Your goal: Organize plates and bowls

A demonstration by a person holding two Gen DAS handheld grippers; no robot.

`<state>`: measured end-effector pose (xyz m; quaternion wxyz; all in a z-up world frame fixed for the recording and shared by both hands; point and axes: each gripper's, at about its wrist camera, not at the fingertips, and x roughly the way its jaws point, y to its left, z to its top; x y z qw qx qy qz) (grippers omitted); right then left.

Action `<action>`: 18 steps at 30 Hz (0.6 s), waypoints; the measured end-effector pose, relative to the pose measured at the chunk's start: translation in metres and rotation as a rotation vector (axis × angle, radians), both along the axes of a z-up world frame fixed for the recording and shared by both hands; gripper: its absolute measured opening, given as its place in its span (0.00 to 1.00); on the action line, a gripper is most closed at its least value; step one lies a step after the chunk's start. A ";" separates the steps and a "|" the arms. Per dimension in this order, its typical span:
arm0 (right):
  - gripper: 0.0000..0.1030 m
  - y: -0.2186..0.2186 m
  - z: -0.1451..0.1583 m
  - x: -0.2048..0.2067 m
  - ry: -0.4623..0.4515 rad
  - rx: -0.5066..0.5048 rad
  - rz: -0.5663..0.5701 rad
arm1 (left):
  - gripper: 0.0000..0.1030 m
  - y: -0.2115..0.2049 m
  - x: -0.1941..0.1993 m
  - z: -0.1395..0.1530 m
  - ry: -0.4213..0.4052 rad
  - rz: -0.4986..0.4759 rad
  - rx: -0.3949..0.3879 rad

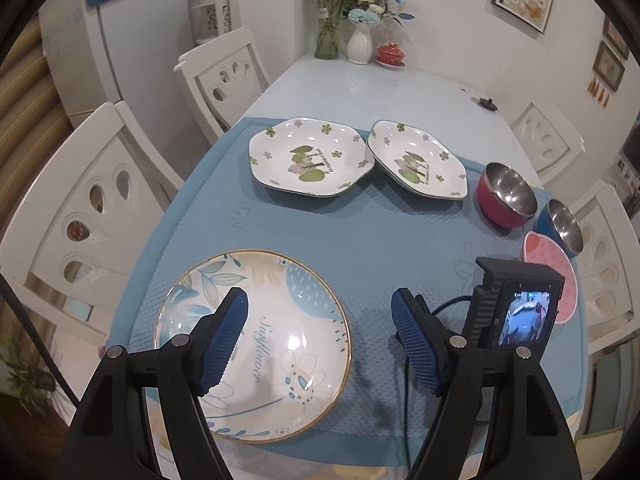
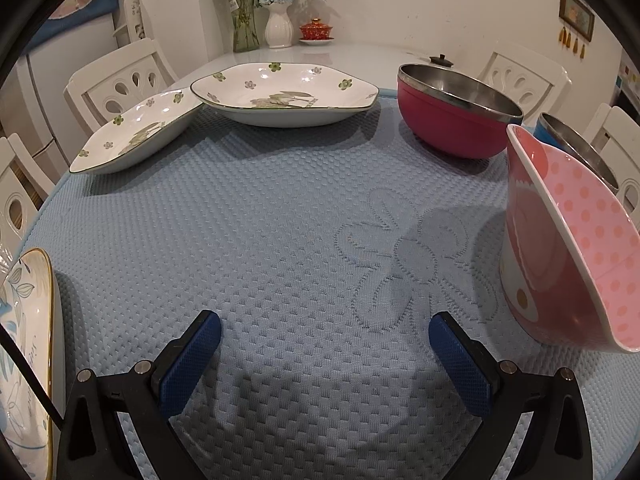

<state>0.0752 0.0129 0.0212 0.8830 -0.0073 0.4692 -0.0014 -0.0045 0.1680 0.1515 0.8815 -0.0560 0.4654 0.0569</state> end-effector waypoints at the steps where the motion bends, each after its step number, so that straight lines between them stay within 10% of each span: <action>1: 1.00 0.000 0.000 0.000 0.000 0.000 0.000 | 0.71 -0.001 0.000 -0.001 0.001 -0.003 0.001; 18: 1.00 0.000 0.000 0.000 0.000 0.000 -0.001 | 0.71 -0.047 0.007 0.031 0.016 -0.047 0.067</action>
